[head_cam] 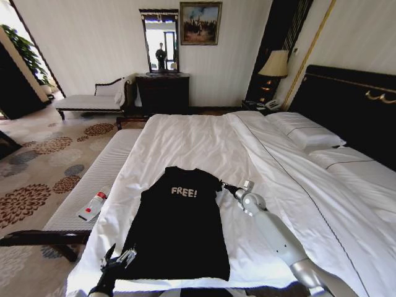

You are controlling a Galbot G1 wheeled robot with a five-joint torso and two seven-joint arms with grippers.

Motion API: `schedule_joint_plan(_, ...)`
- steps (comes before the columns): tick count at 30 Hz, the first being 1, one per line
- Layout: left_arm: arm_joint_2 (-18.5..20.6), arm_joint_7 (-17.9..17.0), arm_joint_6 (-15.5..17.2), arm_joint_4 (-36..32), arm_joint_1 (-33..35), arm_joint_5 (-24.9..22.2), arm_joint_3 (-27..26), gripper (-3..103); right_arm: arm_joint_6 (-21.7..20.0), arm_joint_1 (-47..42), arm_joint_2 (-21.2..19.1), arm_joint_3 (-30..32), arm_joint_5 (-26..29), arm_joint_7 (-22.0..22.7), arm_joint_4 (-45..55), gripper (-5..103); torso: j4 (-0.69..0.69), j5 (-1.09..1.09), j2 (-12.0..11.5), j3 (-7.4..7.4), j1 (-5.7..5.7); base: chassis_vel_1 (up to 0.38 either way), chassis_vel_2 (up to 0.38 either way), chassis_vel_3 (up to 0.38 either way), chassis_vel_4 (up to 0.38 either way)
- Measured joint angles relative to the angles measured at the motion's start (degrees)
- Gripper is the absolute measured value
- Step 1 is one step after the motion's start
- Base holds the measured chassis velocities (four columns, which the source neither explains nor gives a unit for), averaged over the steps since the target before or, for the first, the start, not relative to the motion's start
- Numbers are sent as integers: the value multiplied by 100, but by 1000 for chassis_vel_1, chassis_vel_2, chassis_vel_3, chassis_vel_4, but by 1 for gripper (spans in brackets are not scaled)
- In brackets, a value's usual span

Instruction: Fold the clothes on the bed.

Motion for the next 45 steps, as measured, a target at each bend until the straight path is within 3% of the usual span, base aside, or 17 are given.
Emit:
schedule_joint_plan(9,3,14,-21,39,-11,-44,2,100,371,-1068,-12,1210,-476,152,708,0,-4,0,1,0,-1,0,0,0,0)
schedule_joint_plan(19,26,8,-17,0,-30,-20,41,100,455,-1260,51,1220,-762,83,845,0,-1,0,0,0,-1,0,0,0,0)
schedule_joint_plan(23,7,24,-27,-1,13,-20,-2,100,281,-1206,130,1171,-393,106,775,-2,-2,0,0,0,-1,0,0,0,0)
schedule_joint_plan(24,4,29,-33,0,28,-18,-10,100,241,-1123,130,1139,-268,105,678,3,-1,0,0,0,-1,0,0,0,0)
schedule_joint_plan(26,2,32,-36,1,39,-13,-12,100,228,-1053,115,1109,-220,98,593,3,-1,0,0,0,-1,0,0,0,0)
schedule_joint_plan(33,-9,36,-39,-10,43,79,24,100,74,-512,-103,879,123,35,144,35,0,0,0,0,-1,0,0,0,0)
schedule_joint_plan(35,-9,36,-39,-10,38,93,32,100,58,-475,-119,850,123,26,100,35,-1,-1,0,1,0,0,0,0,0)
schedule_joint_plan(40,1,35,-40,-19,34,229,38,100,-87,-340,-129,740,151,-73,-84,62,-2,0,0,0,0,0,0,0,0)
schedule_joint_plan(42,12,35,-41,-30,43,258,38,100,-101,-326,-119,726,132,-89,-115,62,-2,0,0,1,0,0,0,0,0)
schedule_joint_plan(45,45,33,-42,-85,48,329,40,100,-115,-270,-65,703,98,-105,-255,79,-2,0,0,1,0,0,0,0,0)
